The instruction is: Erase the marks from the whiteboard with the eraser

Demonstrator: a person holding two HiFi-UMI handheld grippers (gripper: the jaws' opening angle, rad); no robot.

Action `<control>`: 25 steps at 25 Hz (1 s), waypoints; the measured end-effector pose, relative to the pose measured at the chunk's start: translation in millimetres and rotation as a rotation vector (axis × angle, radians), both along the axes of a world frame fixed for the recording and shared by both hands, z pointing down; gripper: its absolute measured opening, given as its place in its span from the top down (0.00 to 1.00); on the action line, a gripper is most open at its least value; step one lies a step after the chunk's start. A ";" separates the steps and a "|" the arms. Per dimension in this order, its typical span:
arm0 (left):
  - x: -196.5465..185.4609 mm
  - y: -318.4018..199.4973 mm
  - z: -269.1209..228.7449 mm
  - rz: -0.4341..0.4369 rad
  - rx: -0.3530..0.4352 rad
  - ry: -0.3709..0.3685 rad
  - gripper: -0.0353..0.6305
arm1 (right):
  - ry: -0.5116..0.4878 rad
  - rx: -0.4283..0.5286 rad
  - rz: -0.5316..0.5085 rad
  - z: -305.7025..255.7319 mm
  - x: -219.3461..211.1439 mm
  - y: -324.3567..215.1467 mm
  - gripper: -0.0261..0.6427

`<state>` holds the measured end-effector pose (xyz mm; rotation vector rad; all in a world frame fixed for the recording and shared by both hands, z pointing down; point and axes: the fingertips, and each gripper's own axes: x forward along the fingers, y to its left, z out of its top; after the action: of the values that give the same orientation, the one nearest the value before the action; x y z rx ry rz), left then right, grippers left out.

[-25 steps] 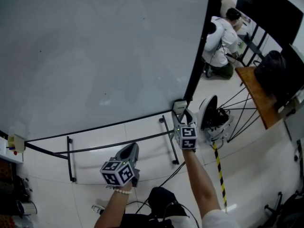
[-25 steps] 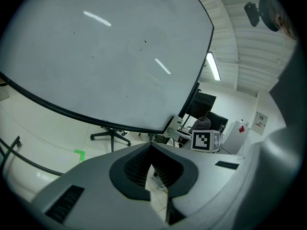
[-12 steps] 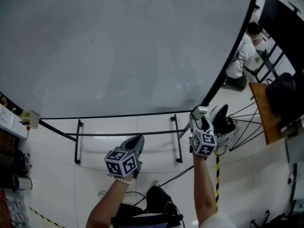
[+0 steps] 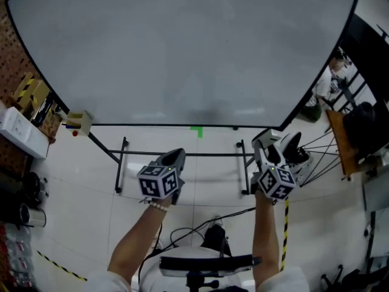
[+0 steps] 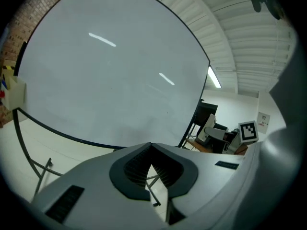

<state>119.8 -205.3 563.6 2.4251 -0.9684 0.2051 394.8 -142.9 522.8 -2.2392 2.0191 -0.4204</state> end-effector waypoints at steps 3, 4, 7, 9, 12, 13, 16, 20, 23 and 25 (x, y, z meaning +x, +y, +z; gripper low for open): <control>-63.4 26.1 -20.5 0.069 0.050 -0.031 0.96 | 0.037 0.017 -0.008 -31.1 -91.4 30.1 0.58; -82.9 35.5 -26.5 0.088 0.067 -0.040 0.96 | 0.042 0.025 -0.011 -39.4 -120.9 41.0 0.58; -135.6 64.5 -41.1 0.125 0.088 -0.046 0.96 | 0.024 0.046 -0.029 -56.5 -202.5 76.4 0.58; -165.4 81.3 -44.2 0.137 0.073 -0.028 0.96 | 0.001 0.035 -0.050 -55.9 -248.6 97.7 0.58; -201.8 95.0 -43.6 0.122 0.045 0.008 0.96 | -0.036 -0.007 -0.097 -41.3 -300.6 113.2 0.58; -210.8 99.1 -42.7 0.113 0.038 0.018 0.96 | -0.046 -0.023 -0.108 -35.4 -311.7 116.7 0.58; -228.8 114.0 -40.6 0.099 0.016 0.041 0.96 | -0.076 -0.043 -0.124 -24.0 -331.9 124.8 0.58; -233.8 134.3 -50.6 0.106 0.015 0.058 0.96 | -0.103 -0.045 -0.116 -19.9 -339.0 133.9 0.58; -228.0 143.4 -62.0 0.106 0.035 0.061 0.96 | -0.075 -0.050 -0.111 -24.6 -330.9 143.6 0.58; -222.9 146.8 -67.0 0.102 0.041 0.065 0.96 | -0.044 -0.050 -0.099 -29.0 -323.0 150.8 0.58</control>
<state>-103.1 -58.4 496.6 2.5047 -0.8295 0.1428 71.8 7.9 493.7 -2.1434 2.1267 -0.5308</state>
